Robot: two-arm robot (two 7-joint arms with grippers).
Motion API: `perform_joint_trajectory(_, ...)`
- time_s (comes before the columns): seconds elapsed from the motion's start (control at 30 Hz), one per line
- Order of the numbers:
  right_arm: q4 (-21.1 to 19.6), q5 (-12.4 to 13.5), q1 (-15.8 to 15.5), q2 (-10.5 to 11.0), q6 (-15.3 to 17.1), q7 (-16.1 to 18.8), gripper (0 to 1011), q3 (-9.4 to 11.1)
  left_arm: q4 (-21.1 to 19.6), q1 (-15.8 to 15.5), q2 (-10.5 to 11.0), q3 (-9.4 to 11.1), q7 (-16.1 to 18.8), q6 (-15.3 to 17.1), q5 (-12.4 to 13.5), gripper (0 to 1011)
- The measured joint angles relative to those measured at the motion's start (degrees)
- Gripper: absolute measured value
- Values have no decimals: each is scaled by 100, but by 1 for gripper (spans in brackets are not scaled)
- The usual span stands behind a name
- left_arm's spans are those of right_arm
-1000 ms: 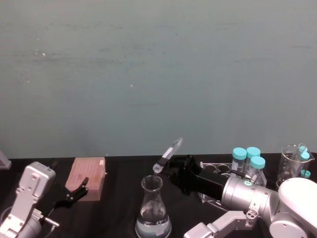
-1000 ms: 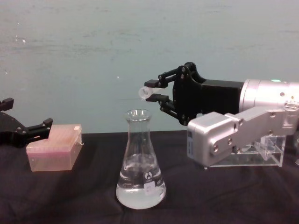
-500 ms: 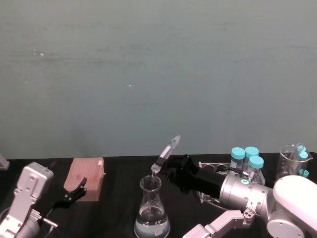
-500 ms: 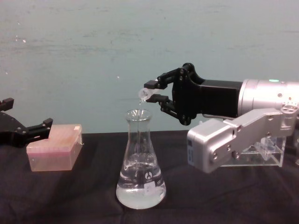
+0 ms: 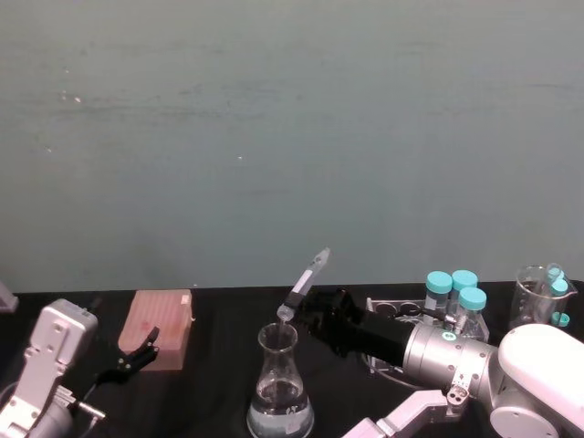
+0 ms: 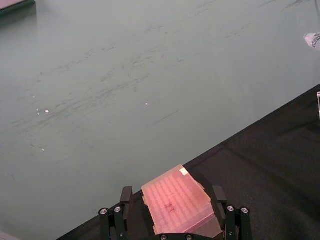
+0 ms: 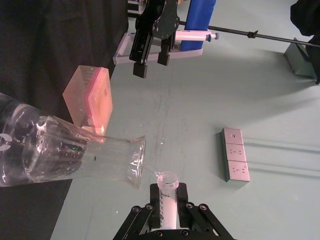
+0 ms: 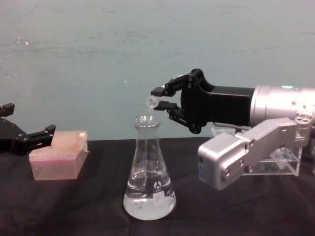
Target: Pour the liquid from the test tube into the beaker using one hand.
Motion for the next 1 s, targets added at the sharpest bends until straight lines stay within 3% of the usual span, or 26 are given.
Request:
perform_joint_trajectory(0.67,57,51,54,-1,19,-22,190,-89,0,0,0,0,0,0,0,1000)
perform_joint_trajectory(0.73,34,192,43,-5,0,101,190,-38,0,0,0,0,0,0,0,1000)
perform_joint_trajectory(0.83,-64,603,-25,-16,-39,430,190,126,0,0,0,0,0,0,0,1000)
perform_joint_trajectory(0.93,-251,1333,-147,-23,-92,962,190,420,0,0,0,0,0,0,0,1000)
perform_joint_trajectory(1.0,-342,1657,-208,-21,-93,1201,190,536,0,0,0,0,0,0,0,1000)
